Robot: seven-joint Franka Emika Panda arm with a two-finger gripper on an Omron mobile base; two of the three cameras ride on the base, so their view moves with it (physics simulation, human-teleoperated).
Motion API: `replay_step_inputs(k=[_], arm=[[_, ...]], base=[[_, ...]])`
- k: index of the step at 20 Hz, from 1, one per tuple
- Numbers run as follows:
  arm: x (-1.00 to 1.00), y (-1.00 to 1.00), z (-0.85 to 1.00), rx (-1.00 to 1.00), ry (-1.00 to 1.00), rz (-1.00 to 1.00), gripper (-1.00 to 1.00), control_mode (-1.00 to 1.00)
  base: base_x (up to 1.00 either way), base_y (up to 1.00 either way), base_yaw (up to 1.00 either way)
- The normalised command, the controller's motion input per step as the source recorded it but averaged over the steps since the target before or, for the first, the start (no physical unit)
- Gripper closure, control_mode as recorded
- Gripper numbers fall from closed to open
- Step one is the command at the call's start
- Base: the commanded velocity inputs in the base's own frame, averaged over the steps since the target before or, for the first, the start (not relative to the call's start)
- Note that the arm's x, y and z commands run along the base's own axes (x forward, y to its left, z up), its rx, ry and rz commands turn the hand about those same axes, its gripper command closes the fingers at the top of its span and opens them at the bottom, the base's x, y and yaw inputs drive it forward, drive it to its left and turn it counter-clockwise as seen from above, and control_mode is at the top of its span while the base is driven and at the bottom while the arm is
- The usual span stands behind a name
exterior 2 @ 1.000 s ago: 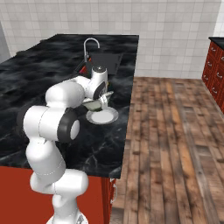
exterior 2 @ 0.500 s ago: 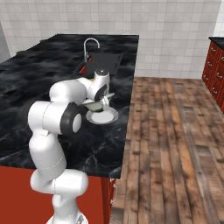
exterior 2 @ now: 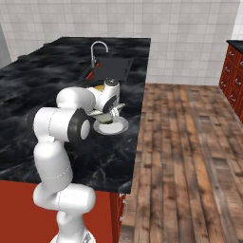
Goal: Move the bowls from the cabinet to the plates on the dining table.
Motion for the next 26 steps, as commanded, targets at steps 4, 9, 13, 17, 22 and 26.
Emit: replay_step_inputs(k=[4,9,13,17,22,26], arm=[[0.17,0.00,-0.18,0.00,-0.02,0.00,1.00,-1.00],[0.15,0.00,-0.17,0.00,-0.03,0.00,1.00,-1.00],[0.11,0.00,-0.14,0.00,-0.03,0.00,1.00,-1.00],[0.12,0.00,-0.13,0.00,-0.03,0.00,1.00,-1.00],[0.11,0.00,-0.12,0.00,-0.02,0.00,1.00,-1.00],[0.13,0.00,-0.11,0.00,-0.02,0.00,1.00,-1.00]], base=[[0.00,0.00,0.00],[0.00,0.00,0.00],[0.00,0.00,0.00],[0.00,0.00,0.00],[0.00,0.00,0.00],[0.00,0.00,0.00]])
